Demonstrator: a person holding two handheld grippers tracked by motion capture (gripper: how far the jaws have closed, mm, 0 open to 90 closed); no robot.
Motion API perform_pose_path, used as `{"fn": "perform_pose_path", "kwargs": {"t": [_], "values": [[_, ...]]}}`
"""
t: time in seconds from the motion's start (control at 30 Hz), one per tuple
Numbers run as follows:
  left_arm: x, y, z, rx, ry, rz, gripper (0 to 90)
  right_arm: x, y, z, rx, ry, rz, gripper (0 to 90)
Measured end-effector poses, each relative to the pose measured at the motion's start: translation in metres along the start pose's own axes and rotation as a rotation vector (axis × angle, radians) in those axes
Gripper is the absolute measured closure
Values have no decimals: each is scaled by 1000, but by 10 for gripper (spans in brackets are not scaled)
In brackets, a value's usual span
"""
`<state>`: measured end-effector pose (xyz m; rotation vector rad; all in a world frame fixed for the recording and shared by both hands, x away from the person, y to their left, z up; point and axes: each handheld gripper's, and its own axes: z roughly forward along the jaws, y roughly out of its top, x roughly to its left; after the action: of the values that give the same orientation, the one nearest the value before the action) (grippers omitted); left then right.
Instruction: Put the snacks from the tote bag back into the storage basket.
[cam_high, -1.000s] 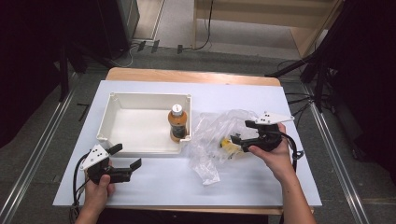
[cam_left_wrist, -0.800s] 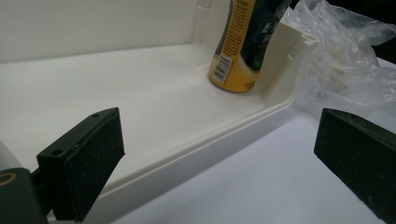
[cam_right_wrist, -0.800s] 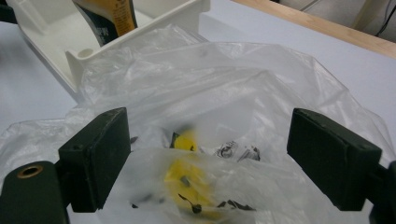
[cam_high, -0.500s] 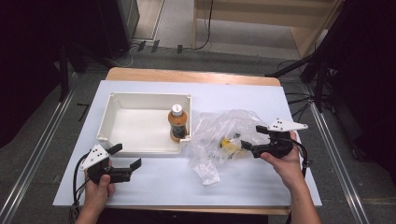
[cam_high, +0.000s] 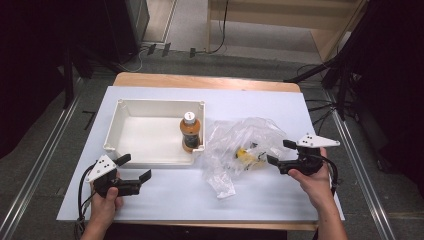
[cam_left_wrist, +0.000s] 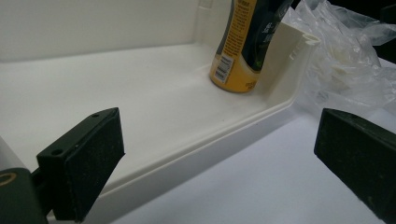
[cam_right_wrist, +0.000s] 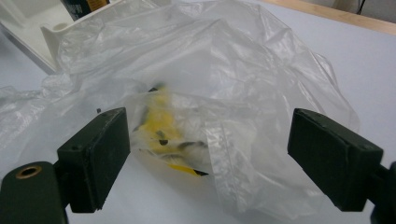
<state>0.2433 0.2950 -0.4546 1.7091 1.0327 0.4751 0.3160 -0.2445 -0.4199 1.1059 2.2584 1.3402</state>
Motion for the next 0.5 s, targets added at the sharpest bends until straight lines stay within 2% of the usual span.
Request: {"fn": "perform_pose_path", "kwargs": {"t": [0.5], "values": [[0, 0, 0, 0, 3, -2, 18, -14, -25, -15, 4, -27, 40, 137]]}}
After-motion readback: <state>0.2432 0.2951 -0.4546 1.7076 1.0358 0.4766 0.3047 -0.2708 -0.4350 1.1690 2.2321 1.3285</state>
